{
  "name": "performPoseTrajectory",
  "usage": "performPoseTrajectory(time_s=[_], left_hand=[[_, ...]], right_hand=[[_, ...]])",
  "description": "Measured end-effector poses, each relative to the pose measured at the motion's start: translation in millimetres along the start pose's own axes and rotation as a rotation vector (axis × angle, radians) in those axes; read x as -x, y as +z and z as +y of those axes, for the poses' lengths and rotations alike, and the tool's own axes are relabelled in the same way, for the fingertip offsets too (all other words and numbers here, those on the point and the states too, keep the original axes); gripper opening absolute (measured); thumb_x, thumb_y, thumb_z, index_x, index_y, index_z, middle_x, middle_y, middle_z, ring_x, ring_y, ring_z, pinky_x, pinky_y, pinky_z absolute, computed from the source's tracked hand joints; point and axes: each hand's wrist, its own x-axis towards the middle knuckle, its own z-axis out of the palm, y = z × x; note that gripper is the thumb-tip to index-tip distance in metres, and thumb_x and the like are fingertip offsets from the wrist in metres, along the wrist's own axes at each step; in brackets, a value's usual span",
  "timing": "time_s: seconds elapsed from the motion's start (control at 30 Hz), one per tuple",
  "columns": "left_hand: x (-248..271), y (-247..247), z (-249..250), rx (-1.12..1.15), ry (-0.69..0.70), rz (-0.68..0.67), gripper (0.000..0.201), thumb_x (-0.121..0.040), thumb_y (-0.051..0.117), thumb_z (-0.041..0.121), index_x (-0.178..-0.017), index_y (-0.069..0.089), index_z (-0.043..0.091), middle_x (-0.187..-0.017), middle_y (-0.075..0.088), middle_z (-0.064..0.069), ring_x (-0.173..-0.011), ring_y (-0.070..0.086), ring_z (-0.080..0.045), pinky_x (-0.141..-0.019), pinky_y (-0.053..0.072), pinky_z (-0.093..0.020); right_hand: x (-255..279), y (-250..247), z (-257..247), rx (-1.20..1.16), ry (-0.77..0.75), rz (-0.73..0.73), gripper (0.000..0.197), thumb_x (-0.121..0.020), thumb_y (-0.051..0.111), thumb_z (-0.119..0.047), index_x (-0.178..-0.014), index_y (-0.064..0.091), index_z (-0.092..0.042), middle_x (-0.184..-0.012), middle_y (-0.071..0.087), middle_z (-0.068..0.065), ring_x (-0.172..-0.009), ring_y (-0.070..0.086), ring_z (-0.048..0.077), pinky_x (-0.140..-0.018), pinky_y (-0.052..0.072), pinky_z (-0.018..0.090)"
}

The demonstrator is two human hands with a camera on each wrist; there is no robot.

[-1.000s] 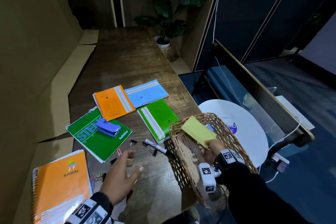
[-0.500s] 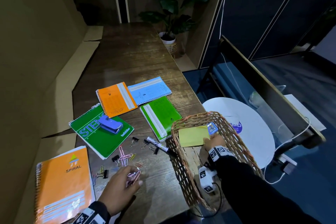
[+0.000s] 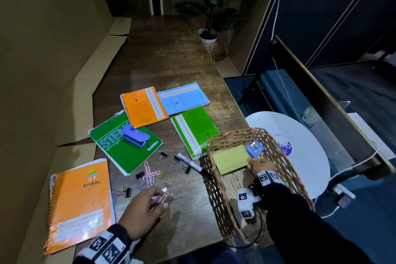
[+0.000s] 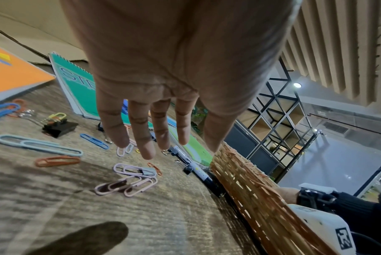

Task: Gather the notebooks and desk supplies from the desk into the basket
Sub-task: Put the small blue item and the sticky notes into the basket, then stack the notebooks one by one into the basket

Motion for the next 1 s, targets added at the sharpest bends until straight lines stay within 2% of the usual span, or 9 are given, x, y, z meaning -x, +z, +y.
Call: performPoseTrajectory(time_s=[0.13, 0.27, 0.37, 0.47, 0.6, 0.67, 0.83, 0.93, 1.0], left_hand=[[0.9, -5.5, -13.1, -0.031, -0.111, 0.09, 0.01, -0.084, 0.066, 0.028, -0.087, 0.056, 0.027, -0.097, 0.064, 0.003, -0.086, 0.062, -0.014, -0.071, 0.042, -0.024], [6.2, -14.6, -33.3, -0.124, -0.211, 0.171, 0.009, -0.083, 0.065, 0.029, -0.085, 0.06, 0.023, -0.091, 0.067, 0.0, -0.082, 0.062, -0.018, -0.07, 0.046, -0.027], [13.3, -23.7, -51.2, -0.123, -0.269, 0.226, 0.013, -0.083, 0.065, 0.027, -0.093, 0.062, 0.02, -0.099, 0.064, 0.0, -0.091, 0.062, -0.021, -0.075, 0.047, -0.028], [20.0, -32.8, -70.1, -0.138, -0.322, 0.262, 0.014, -0.083, 0.064, 0.029, -0.093, 0.061, 0.02, -0.103, 0.064, -0.003, -0.095, 0.061, -0.024, -0.078, 0.047, -0.03], [23.6, -42.9, -87.6, -0.09, -0.384, 0.322, 0.023, -0.084, 0.063, 0.034, -0.1, 0.062, 0.018, -0.106, 0.064, -0.006, -0.098, 0.061, -0.024, -0.081, 0.049, -0.031], [23.5, -50.7, -95.7, -0.071, -0.389, 0.395, 0.026, -0.083, 0.064, 0.035, -0.102, 0.064, 0.017, -0.11, 0.062, -0.009, -0.102, 0.061, -0.025, -0.087, 0.051, -0.034], [32.6, -85.0, -134.2, 0.014, -0.585, 0.596, 0.035, -0.08, 0.066, 0.039, -0.107, 0.063, 0.016, -0.115, 0.064, -0.013, -0.103, 0.06, -0.031, -0.088, 0.051, -0.04], [40.2, -98.2, -150.2, 0.075, -0.76, 0.559, 0.045, -0.085, 0.061, 0.038, -0.12, 0.055, 0.01, -0.116, 0.064, -0.017, -0.105, 0.06, -0.036, -0.086, 0.048, -0.04], [44.8, -99.1, -155.4, 0.118, -0.824, 0.504, 0.045, -0.087, 0.061, 0.036, -0.118, 0.053, 0.005, -0.113, 0.064, -0.019, -0.104, 0.06, -0.037, -0.086, 0.047, -0.039]], right_hand=[[5.9, -5.6, 1.8, 0.201, -0.074, -0.089, 0.025, -0.084, 0.068, -0.024, -0.095, 0.066, -0.002, -0.064, 0.058, 0.002, -0.045, 0.056, 0.012, -0.044, 0.043, 0.02], [12.7, -3.4, 2.5, 0.311, -0.133, 0.036, 0.048, -0.075, 0.076, -0.035, -0.1, 0.064, 0.004, -0.093, 0.069, 0.02, -0.082, 0.065, 0.032, -0.069, 0.048, 0.033], [18.8, -0.7, -9.9, 0.336, -0.226, -0.054, 0.042, -0.078, 0.073, -0.039, -0.077, 0.062, 0.002, -0.072, 0.063, 0.018, -0.066, 0.058, 0.026, -0.069, 0.041, 0.031], [44.9, -7.5, -40.7, 0.391, -0.371, -0.202, 0.036, -0.081, 0.072, -0.031, -0.062, 0.05, -0.009, -0.059, 0.061, 0.016, -0.044, 0.057, 0.019, -0.052, 0.044, 0.025], [95.3, 8.2, -86.0, 0.613, -0.749, -0.244, 0.022, -0.079, 0.072, -0.029, -0.072, 0.06, -0.012, -0.066, 0.064, 0.007, -0.065, 0.064, 0.024, -0.062, 0.042, 0.028], [130.1, 33.7, -102.0, 0.507, -0.884, -0.281, 0.016, -0.081, 0.071, -0.026, -0.085, 0.065, -0.011, -0.075, 0.064, 0.006, -0.071, 0.061, 0.023, -0.069, 0.044, 0.029], [207.3, 144.2, -64.0, 0.396, -0.672, -0.858, 0.013, -0.085, 0.064, -0.013, -0.097, 0.063, -0.015, -0.084, 0.065, 0.011, -0.068, 0.061, 0.024, -0.071, 0.055, 0.044], [237.5, 196.1, -17.5, 0.655, -0.598, -1.001, 0.023, -0.083, 0.061, -0.017, -0.105, 0.062, -0.009, -0.083, 0.064, 0.009, -0.066, 0.059, 0.021, -0.069, 0.053, 0.036], [252.3, 221.8, 8.1, 0.766, -0.538, -1.028, 0.017, -0.08, 0.063, -0.024, -0.091, 0.066, -0.01, -0.074, 0.062, 0.009, -0.062, 0.057, 0.021, -0.065, 0.052, 0.033]])
